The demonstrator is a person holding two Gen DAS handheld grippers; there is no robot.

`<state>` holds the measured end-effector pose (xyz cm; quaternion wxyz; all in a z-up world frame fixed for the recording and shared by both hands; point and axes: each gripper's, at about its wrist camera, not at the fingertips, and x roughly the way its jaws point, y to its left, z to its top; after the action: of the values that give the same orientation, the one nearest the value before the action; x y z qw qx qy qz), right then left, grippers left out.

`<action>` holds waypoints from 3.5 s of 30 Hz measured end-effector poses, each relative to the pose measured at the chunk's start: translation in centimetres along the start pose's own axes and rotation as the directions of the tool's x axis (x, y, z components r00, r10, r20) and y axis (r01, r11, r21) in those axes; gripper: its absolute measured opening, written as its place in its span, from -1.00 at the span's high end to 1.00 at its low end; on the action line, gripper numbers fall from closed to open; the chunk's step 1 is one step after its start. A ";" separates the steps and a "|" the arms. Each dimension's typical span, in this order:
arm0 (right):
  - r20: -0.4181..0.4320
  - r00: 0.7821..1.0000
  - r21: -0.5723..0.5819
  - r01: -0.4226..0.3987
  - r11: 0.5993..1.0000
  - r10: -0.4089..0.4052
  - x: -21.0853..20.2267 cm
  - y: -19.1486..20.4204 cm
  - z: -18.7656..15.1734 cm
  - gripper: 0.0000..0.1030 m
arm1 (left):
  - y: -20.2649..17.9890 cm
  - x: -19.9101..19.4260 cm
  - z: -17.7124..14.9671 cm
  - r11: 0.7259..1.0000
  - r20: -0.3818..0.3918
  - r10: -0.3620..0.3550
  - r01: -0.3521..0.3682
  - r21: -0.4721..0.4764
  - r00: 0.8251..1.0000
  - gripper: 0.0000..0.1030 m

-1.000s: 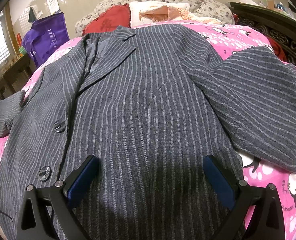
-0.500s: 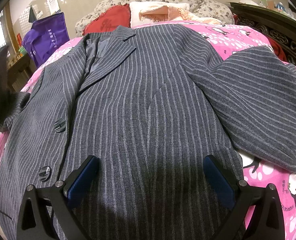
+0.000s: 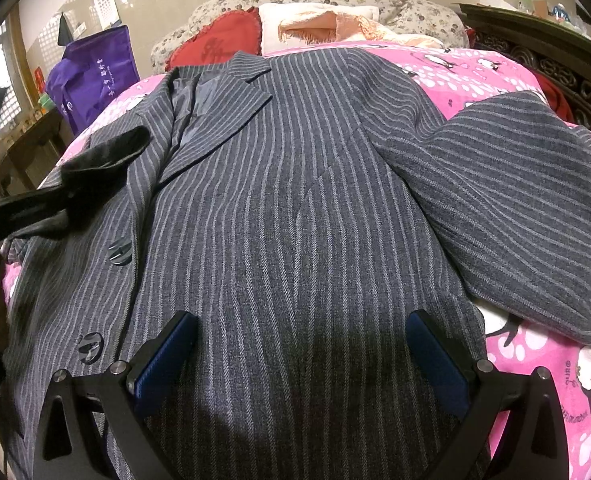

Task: Fold large clothes
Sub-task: 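Fold the held sleeve across the jacket front and open the left tool, then grasp the cuff of the other sleeve with the right tool, then fold the held sleeve across the jacket front and open the right tool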

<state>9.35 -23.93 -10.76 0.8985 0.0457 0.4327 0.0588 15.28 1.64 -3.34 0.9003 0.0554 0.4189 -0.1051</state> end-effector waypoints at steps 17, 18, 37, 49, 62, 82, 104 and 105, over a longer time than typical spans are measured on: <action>-0.036 0.867 -0.061 -0.499 0.864 0.498 1.3 11.1 9.1 -0.24 | 8.0 -4.5 -12.1 0.931 0.112 0.138 -0.090 -0.354 0.984 -0.16; -0.060 0.864 -0.055 -0.503 0.863 0.500 2.7 11.8 8.9 -0.08 | 8.0 -4.4 -12.2 0.930 0.111 0.140 -0.092 -0.355 0.984 -0.16; -0.029 0.883 -0.025 -0.469 0.883 0.468 2.7 10.2 11.8 0.83 | 7.9 -4.2 -12.7 0.932 0.117 0.171 -0.122 -0.342 0.978 -0.17; -0.102 0.980 0.004 -0.172 0.985 0.171 -0.6 -5.0 10.4 0.83 | 7.9 -4.0 -12.3 0.934 0.104 0.164 -0.121 -0.337 0.981 -0.19; 0.016 0.998 0.056 -0.066 0.996 0.065 -4.4 -7.7 8.8 0.22 | 8.9 -9.6 -7.5 0.933 0.193 0.174 -0.099 -0.346 0.966 -0.28; 0.034 0.999 -0.074 -0.004 0.997 0.007 -0.9 -1.9 11.6 0.41 | 9.7 1.0 2.7 0.947 -0.003 0.204 -0.198 -0.253 0.979 0.18; 0.066 0.996 -0.129 -0.058 0.990 0.067 -0.9 1.7 8.3 0.34 | 5.3 -1.3 -1.1 0.972 0.040 0.100 -0.089 -0.217 0.994 -0.22; -0.008 0.998 -0.147 -0.063 0.987 0.063 0.3 2.5 7.3 0.34 | 4.5 -0.3 -1.7 0.978 0.006 0.102 -0.099 -0.185 0.995 -0.22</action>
<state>15.09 -21.69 -6.15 0.8963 -0.0073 0.4272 0.1191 14.88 6.33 -4.09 0.9089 -0.0078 0.4164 -0.0206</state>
